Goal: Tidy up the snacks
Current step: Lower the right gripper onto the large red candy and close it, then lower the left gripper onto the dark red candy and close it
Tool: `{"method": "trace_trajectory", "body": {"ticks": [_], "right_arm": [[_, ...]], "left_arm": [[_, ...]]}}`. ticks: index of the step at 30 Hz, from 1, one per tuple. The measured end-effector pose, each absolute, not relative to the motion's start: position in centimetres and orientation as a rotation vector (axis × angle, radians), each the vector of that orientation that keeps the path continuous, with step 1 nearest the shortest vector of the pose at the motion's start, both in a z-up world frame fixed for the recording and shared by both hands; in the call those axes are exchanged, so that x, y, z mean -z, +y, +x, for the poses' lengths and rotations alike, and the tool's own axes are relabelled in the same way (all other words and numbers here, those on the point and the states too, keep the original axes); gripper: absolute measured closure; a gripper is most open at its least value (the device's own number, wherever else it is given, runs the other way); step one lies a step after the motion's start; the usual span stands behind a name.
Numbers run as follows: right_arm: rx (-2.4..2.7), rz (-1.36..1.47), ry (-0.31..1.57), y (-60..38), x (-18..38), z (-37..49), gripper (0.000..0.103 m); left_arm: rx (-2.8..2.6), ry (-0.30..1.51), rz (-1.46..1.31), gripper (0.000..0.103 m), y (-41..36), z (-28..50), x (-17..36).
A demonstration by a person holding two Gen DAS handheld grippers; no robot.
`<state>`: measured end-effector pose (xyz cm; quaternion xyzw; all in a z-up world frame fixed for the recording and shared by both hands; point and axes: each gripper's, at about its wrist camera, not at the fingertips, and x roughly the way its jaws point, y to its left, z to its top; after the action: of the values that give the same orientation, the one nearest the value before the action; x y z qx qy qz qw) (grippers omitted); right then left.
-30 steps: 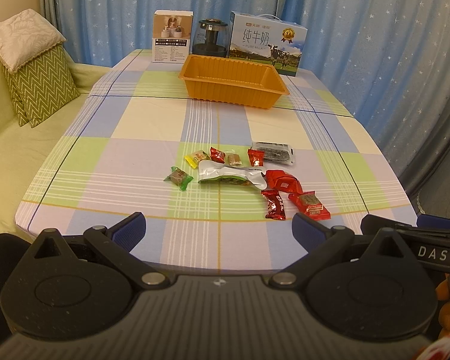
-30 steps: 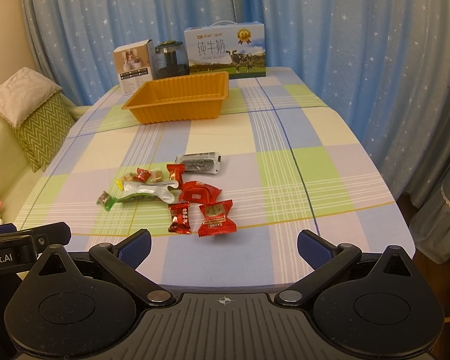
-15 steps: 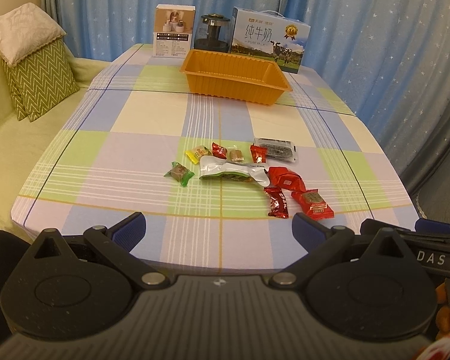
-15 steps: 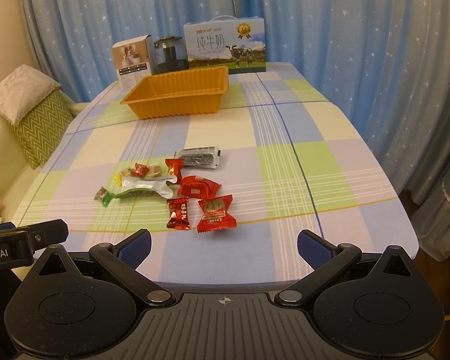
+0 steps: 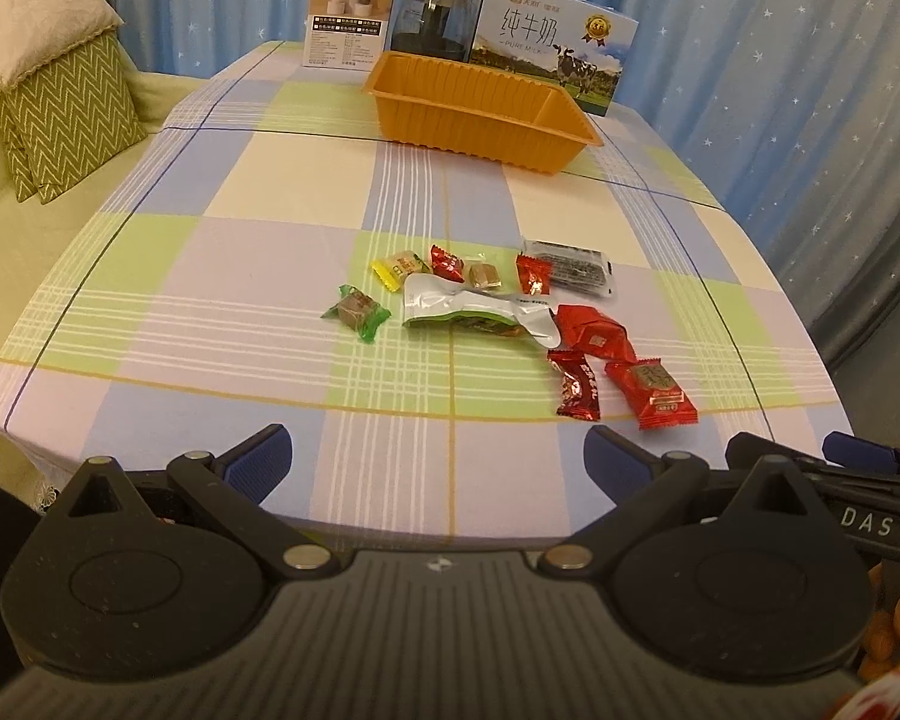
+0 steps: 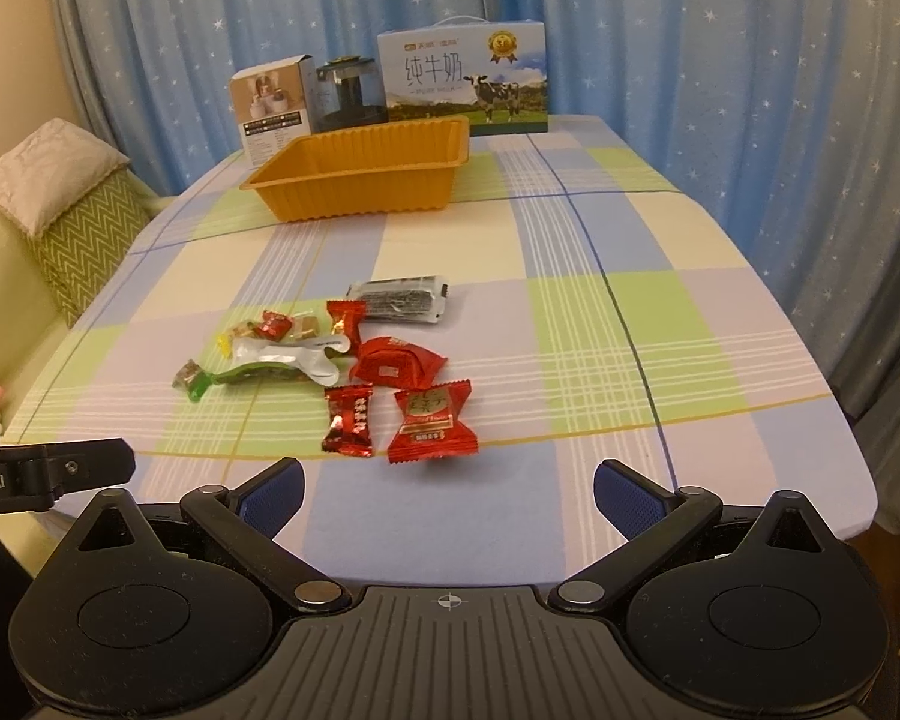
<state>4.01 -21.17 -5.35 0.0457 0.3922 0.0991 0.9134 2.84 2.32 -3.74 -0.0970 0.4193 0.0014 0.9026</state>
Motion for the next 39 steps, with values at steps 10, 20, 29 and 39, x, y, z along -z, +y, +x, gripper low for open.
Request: {"method": "trace_trajectory", "body": {"ticks": [10,20,29,39], "right_arm": [[-0.221,0.074,0.820,-20.7,7.4,7.1,0.019],[-0.246,0.061,0.828,-19.5,9.4,10.6,0.040],[-0.262,0.022,0.867,-18.5,11.2,13.1,0.059],[-0.279,-0.006,0.870,-18.1,12.0,13.1,0.076]], "left_arm": [[0.019,0.867,-0.175,0.001,2.0,5.5,5.2],[0.038,0.882,-0.157,0.010,1.3,8.0,7.4],[0.058,0.891,-0.152,0.010,0.9,9.3,8.9],[0.108,0.891,-0.162,0.018,0.3,9.9,9.5]]}}
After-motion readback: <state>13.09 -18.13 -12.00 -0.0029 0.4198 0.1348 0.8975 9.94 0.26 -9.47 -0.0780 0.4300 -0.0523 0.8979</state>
